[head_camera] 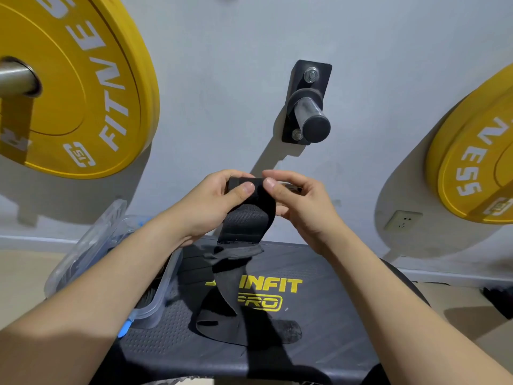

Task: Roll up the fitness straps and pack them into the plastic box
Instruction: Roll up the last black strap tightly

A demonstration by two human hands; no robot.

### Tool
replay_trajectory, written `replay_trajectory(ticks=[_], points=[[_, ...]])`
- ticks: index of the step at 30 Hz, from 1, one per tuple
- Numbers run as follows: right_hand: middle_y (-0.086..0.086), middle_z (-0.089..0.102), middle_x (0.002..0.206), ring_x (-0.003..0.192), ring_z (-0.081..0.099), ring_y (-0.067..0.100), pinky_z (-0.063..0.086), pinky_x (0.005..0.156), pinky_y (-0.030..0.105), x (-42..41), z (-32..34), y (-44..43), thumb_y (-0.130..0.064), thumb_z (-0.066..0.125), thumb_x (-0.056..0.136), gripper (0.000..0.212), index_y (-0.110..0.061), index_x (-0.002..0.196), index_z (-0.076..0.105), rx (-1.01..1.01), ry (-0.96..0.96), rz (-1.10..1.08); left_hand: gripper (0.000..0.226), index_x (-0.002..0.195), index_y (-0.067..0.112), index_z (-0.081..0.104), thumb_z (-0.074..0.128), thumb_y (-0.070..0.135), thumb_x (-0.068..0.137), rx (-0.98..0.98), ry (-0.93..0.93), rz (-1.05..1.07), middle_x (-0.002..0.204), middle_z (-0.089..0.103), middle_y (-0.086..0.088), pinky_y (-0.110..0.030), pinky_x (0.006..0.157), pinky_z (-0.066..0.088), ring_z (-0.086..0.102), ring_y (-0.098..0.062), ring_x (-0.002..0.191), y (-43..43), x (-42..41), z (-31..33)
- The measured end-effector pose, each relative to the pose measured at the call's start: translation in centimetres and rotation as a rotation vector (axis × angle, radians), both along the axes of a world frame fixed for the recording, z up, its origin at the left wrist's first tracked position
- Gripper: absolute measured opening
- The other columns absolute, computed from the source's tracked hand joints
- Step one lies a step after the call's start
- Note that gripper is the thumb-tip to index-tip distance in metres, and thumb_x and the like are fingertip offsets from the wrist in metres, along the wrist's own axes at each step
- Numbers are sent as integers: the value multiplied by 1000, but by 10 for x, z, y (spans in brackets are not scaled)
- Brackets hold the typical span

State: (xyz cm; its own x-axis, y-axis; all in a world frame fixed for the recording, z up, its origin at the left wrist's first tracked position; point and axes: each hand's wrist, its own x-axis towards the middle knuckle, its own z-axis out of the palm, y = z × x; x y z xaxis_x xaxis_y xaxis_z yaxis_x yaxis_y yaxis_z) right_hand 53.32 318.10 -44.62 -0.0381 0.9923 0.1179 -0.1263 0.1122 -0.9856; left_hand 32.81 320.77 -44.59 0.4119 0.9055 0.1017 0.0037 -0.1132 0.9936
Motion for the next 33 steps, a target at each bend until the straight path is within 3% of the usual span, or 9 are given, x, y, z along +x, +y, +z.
replay_trajectory(ticks=[4, 7, 10, 13, 17, 22, 25, 28, 33], points=[[10, 80, 101, 85, 79, 23, 66, 78, 41, 4, 1, 3, -16, 86, 91, 19, -10, 109, 81, 56, -247, -76, 32, 136, 13, 64, 69, 9, 104, -2, 5, 7, 127, 76, -14, -26, 87, 61, 78, -18, 108, 2, -5, -1], [3, 83, 99, 91, 79, 18, 65, 84, 34, 1, 4, 0, -10, 91, 84, 24, -18, 105, 82, 107, -270, -115, 35, 129, 13, 70, 70, 35, 102, -15, 33, -4, 116, 81, -12, -36, 91, 61, 78, -22, 106, 4, -9, -3], [1, 83, 102, 98, 78, 17, 63, 88, 30, -2, 5, -2, -6, 93, 80, 36, -25, 107, 80, 112, -312, -89, 40, 112, 11, 71, 68, 49, 97, 28, 94, 49, 93, 78, -2, -31, 74, 57, 73, -13, 84, 4, -10, -5], [12, 73, 111, 102, 73, 28, 64, 91, 42, 3, 2, -5, 9, 77, 78, 61, -16, 132, 62, -50, -254, 78, 25, 109, 13, 68, 69, 37, 104, 77, 66, 128, 97, 73, -3, -39, 85, 56, 70, -16, 91, 7, -11, -5], [14, 69, 126, 102, 73, 23, 62, 82, 35, 3, -5, -14, 21, 71, 81, 70, -15, 139, 54, -117, -580, 328, 23, 118, 11, 67, 66, 30, 106, 0, -43, 135, 105, 75, -8, -42, 89, 61, 73, -22, 100, 6, -11, -2], [16, 80, 115, 95, 73, 17, 63, 93, 41, -4, -2, -10, -10, 86, 90, 38, -9, 126, 73, -22, -446, 202, 26, 126, 8, 65, 65, 27, 107, -72, -119, 97, 106, 76, -9, -28, 65, 63, 77, -19, 94, 3, -12, 4], [18, 80, 114, 104, 78, 31, 65, 91, 51, -7, -4, -8, -11, 80, 96, 29, -7, 124, 74, -27, -386, 153, 23, 127, 21, 69, 69, 29, 105, -89, -87, 53, 117, 78, -8, -35, 68, 64, 78, -21, 99, 4, -13, 5], [11, 82, 107, 98, 80, 30, 67, 83, 51, -12, -5, -7, -8, 81, 95, 21, -10, 115, 75, -65, -394, 101, 23, 124, 32, 74, 71, 20, 104, -3, -25, 8, 116, 78, -2, -26, 66, 60, 78, -12, 96, 3, -12, 2], [15, 77, 100, 93, 78, 26, 67, 81, 53, -15, -3, -3, -7, 83, 92, 33, -6, 122, 69, -139, -301, 71, 40, 125, 26, 77, 75, -2, 98, 227, 63, 28, 115, 80, 1, -22, 85, 60, 77, -12, 100, 4, -11, -3]])
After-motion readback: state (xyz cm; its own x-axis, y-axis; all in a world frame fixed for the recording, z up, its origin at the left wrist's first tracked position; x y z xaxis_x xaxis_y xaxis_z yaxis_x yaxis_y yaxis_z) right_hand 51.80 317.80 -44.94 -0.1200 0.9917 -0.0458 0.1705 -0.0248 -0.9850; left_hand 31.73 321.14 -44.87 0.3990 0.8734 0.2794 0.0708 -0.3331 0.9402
